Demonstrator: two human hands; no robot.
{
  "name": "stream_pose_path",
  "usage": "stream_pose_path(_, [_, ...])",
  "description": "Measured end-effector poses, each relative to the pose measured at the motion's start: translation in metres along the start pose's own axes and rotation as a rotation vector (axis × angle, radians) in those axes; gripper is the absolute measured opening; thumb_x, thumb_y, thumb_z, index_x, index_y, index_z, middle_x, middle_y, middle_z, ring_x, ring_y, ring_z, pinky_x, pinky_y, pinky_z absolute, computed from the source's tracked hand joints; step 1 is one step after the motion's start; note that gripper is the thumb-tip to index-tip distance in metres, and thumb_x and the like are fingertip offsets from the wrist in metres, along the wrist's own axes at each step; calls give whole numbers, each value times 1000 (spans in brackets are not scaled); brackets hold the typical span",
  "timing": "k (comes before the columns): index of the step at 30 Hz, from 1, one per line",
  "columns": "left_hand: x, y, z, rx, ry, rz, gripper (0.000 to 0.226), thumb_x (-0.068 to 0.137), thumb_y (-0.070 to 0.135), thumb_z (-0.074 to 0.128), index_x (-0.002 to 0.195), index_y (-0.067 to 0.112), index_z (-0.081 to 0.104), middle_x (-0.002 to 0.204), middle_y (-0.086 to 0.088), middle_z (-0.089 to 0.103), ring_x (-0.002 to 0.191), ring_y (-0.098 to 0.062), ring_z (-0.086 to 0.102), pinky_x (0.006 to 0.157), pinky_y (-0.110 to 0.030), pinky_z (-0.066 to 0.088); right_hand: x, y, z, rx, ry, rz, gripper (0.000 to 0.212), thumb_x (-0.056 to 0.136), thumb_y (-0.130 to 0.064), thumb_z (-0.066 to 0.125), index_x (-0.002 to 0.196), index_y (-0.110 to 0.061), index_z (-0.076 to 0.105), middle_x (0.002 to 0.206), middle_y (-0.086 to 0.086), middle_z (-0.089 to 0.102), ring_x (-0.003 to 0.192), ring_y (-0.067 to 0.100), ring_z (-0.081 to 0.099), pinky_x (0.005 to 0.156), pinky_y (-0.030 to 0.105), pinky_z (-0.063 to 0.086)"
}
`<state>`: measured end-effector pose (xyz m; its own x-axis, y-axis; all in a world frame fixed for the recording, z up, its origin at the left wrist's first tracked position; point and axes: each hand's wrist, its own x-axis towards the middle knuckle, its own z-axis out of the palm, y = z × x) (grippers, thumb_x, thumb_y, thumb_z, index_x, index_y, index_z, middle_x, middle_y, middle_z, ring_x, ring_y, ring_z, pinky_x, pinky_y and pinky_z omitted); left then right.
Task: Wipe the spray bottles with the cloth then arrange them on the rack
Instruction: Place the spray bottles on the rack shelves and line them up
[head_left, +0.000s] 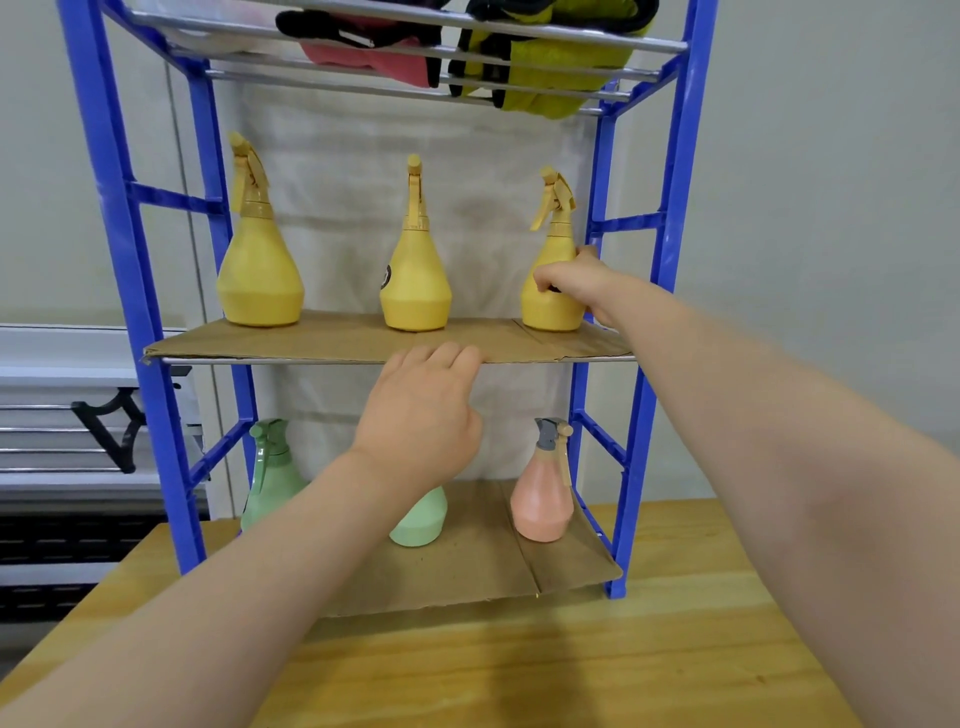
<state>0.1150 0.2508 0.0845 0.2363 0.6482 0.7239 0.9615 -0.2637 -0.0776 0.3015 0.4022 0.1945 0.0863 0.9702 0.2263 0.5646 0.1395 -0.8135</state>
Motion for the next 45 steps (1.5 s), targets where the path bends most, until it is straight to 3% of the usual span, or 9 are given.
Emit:
stream_pose_path(4, [0,0,-1,4,-13,0,49,70,20,36,113,13,58,101,-3,61,92,-28,54,85,-37,41,3,2,4,49,15,10,93,80,-31,68,151,-15,10,134,10,41,118,31,44,97,44,45])
stream_pose_path(10, [-1,0,-1,1,1,4,56,68,22,26,112,13,59,99,-3,62,90,-29,56,83,-38,42,4,9,10,-52,38,17,129,61,-58,84,154,-18,4,151,11,32,135,36,39,109,52,40])
stream_pose_path(16, [-1,1,-2,-2,-13,-1,50,69,19,36,114,14,58,101,-3,61,92,-27,54,86,-36,39,6,11,4,37,-11,6,93,75,-35,76,147,-14,21,137,9,41,122,31,46,102,47,46])
stream_pose_path(19, [-1,1,-2,4,-20,0,52,69,19,36,116,14,58,103,-2,60,94,-26,54,87,-36,38,7,13,-1,48,-46,5,92,78,-33,75,149,-15,19,142,9,38,126,31,42,104,45,44])
stream_pose_path(24, [0,1,-2,8,-25,0,52,69,21,35,116,14,57,105,-3,60,96,-27,54,88,-36,38,1,17,4,-52,-28,-12,142,44,-72,82,154,-25,5,154,8,28,137,34,36,111,52,36])
stream_pose_path(28, [-1,1,-3,9,-22,2,53,69,20,36,118,14,57,103,-3,60,96,-27,54,88,-35,37,6,25,11,-119,84,-106,121,65,-57,82,153,-21,8,149,12,32,133,35,40,108,48,40])
stream_pose_path(33, [-1,0,-3,-2,-2,0,54,68,20,36,116,13,59,102,-4,62,92,-28,56,86,-37,41,7,28,7,-64,27,-131,101,78,-41,78,151,-14,14,137,8,42,119,27,47,88,35,43])
stream_pose_path(42, [-1,0,-1,-12,-12,-3,52,69,19,39,117,14,59,103,-3,63,92,-28,56,86,-37,41,9,26,-3,-6,-121,-127,91,76,-37,78,147,-18,24,137,6,44,121,28,48,102,45,46])
stream_pose_path(45, [-1,-1,-1,-7,-26,-4,53,70,20,38,118,15,58,105,-2,61,94,-27,55,87,-35,38,6,22,3,-21,-88,-113,105,72,-48,80,151,-20,16,145,7,39,126,29,45,106,45,43])
